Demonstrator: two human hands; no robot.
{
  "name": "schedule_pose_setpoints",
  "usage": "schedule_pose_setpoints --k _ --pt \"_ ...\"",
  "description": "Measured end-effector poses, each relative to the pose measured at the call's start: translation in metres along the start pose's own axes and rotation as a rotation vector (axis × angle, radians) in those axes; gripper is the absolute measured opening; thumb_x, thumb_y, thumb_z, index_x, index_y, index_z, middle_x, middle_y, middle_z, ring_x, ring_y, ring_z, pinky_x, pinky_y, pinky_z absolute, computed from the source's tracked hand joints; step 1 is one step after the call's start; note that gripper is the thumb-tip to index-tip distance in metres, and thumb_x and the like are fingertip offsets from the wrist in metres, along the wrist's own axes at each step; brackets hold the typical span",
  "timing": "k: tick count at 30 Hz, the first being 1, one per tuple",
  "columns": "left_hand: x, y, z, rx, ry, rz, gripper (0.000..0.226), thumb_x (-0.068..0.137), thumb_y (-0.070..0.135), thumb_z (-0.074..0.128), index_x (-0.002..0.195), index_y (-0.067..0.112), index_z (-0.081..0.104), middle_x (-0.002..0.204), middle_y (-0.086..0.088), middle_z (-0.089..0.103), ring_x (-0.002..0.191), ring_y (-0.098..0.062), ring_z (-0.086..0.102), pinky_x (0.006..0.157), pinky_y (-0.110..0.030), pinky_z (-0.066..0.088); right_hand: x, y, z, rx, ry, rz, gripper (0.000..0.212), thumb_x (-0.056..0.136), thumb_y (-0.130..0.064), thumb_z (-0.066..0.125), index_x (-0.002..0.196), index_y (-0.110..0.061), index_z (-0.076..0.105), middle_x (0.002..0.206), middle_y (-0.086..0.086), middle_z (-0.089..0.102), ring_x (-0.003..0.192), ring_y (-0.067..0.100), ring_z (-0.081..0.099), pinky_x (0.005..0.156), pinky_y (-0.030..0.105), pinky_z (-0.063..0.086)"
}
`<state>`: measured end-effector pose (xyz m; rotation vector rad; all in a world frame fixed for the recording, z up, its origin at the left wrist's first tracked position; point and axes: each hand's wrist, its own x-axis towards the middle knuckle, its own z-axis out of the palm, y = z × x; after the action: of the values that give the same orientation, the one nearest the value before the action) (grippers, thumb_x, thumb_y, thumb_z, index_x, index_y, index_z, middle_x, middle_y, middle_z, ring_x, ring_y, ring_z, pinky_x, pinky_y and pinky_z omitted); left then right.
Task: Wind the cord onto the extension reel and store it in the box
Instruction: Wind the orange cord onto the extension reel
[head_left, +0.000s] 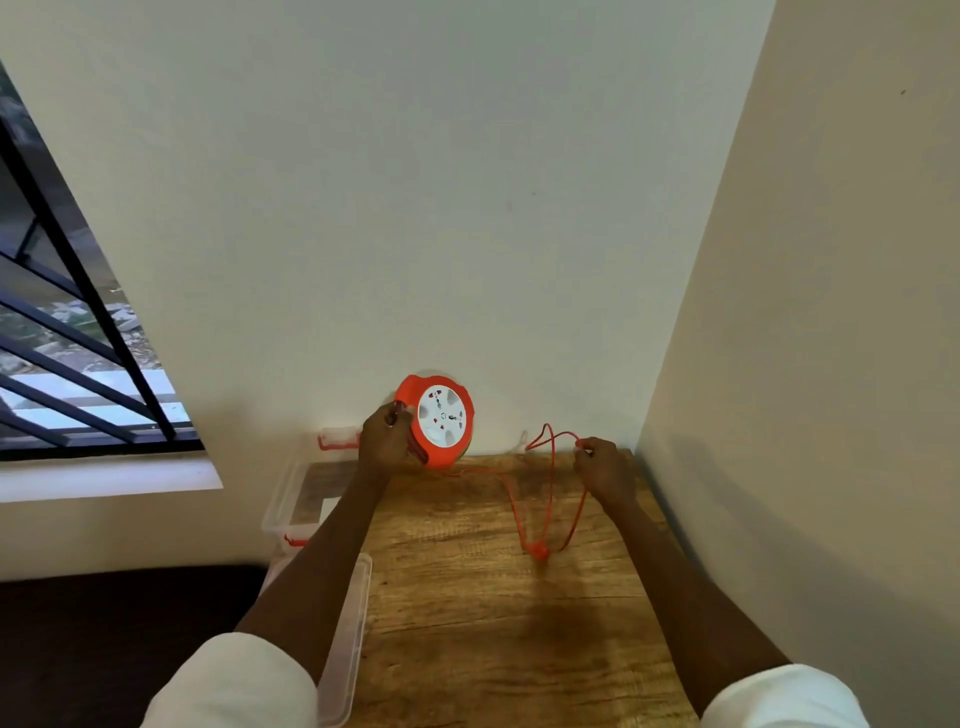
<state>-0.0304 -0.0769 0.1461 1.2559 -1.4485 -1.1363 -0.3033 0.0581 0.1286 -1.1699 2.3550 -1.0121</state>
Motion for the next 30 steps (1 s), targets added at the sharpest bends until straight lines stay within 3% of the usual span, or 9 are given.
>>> schedule_pose_setpoints --k 8,10,12,14,16,18,21,25,30 --pt "-0.003 -0.008 -0.001 -0.049 -0.009 -0.017 0.037 0.103 0.028 0.053 0.13 0.004 0.061 0.125 -0.015 0.067 0.114 -0.034 0.064 0.097 -0.055 0.054 -0.012 0.028 0.006 0.129 -0.118 0.187 0.035 0.095 -0.009 0.05 0.129 -0.011 0.061 0.119 0.018 0.065 0.1 0.033 0.062 0.092 0.049 0.05" --pt "-0.005 -0.007 0.0 -0.049 -0.021 -0.006 0.038 0.102 0.029 0.053 0.129 0.004 0.062 0.123 -0.014 0.068 0.113 -0.033 0.065 0.096 -0.054 0.055 -0.014 0.024 0.005 0.425 -0.149 0.236 0.028 0.098 -0.005 0.048 0.122 -0.008 0.062 0.11 0.017 0.061 0.086 0.028 0.062 0.071 0.038 0.053" --pt "-0.008 -0.004 0.0 -0.065 -0.023 0.0 0.038 0.103 0.03 0.053 0.129 0.005 0.062 0.121 -0.014 0.069 0.111 -0.033 0.066 0.095 -0.052 0.056 -0.013 0.02 0.002 0.517 -0.13 0.206 0.023 0.1 -0.004 0.047 0.114 -0.009 0.064 0.1 0.014 0.059 0.068 0.015 0.052 0.049 0.022 0.037" --pt "-0.008 -0.001 -0.001 -0.1 -0.025 -0.006 0.038 0.103 0.03 0.052 0.131 0.005 0.061 0.123 -0.015 0.069 0.111 -0.033 0.066 0.094 -0.052 0.056 -0.012 0.022 0.0 0.476 -0.116 0.177 0.027 0.101 -0.005 0.047 0.122 -0.004 0.064 0.099 0.011 0.062 0.074 0.014 0.054 0.055 0.023 0.038" --pt "-0.006 0.002 -0.003 -0.126 -0.034 -0.025 0.04 0.103 0.031 0.052 0.133 0.006 0.06 0.124 -0.014 0.068 0.11 -0.033 0.066 0.093 -0.051 0.057 -0.011 0.027 -0.001 0.376 -0.101 0.13 0.029 0.099 -0.003 0.05 0.124 0.003 0.064 0.111 0.016 0.067 0.1 0.026 0.062 0.085 0.038 0.051" --pt "-0.003 0.004 -0.006 -0.13 -0.046 -0.027 0.039 0.103 0.031 0.053 0.133 0.007 0.06 0.123 -0.013 0.068 0.108 -0.034 0.067 0.09 -0.048 0.059 -0.01 0.025 -0.002 0.25 -0.127 0.103 0.028 0.096 0.0 0.053 0.12 0.006 0.066 0.123 0.022 0.065 0.119 0.035 0.058 0.105 0.044 0.043" --pt "0.001 0.01 -0.008 -0.146 -0.065 -0.01 0.041 0.102 0.032 0.054 0.134 0.007 0.058 0.121 -0.013 0.068 0.106 -0.034 0.067 0.075 -0.037 0.062 -0.003 -0.007 -0.006 0.32 -0.156 0.061 0.03 0.095 -0.003 0.058 0.124 0.004 0.065 0.126 0.018 0.064 0.118 0.03 0.059 0.104 0.039 0.046" --pt "0.011 0.028 -0.015 -0.149 -0.115 0.048 0.039 0.101 0.033 0.055 0.132 0.009 0.06 0.11 -0.004 0.072 0.096 -0.027 0.071 0.065 -0.028 0.062 0.012 -0.075 -0.016 0.383 -0.253 -0.175 0.029 0.098 -0.021 0.06 0.126 -0.016 0.066 0.115 0.001 0.068 0.089 0.012 0.064 0.069 0.017 0.048" --pt "0.026 0.067 -0.017 -0.128 -0.143 0.153 0.028 0.102 0.036 0.052 0.118 0.017 0.066 0.094 0.01 0.075 0.085 -0.016 0.072 0.065 -0.024 0.06 0.035 -0.138 -0.023 0.245 -0.282 -0.392 0.057 0.093 -0.053 0.06 0.144 -0.032 0.044 0.133 -0.006 0.055 0.116 0.009 0.052 0.099 0.034 0.042"
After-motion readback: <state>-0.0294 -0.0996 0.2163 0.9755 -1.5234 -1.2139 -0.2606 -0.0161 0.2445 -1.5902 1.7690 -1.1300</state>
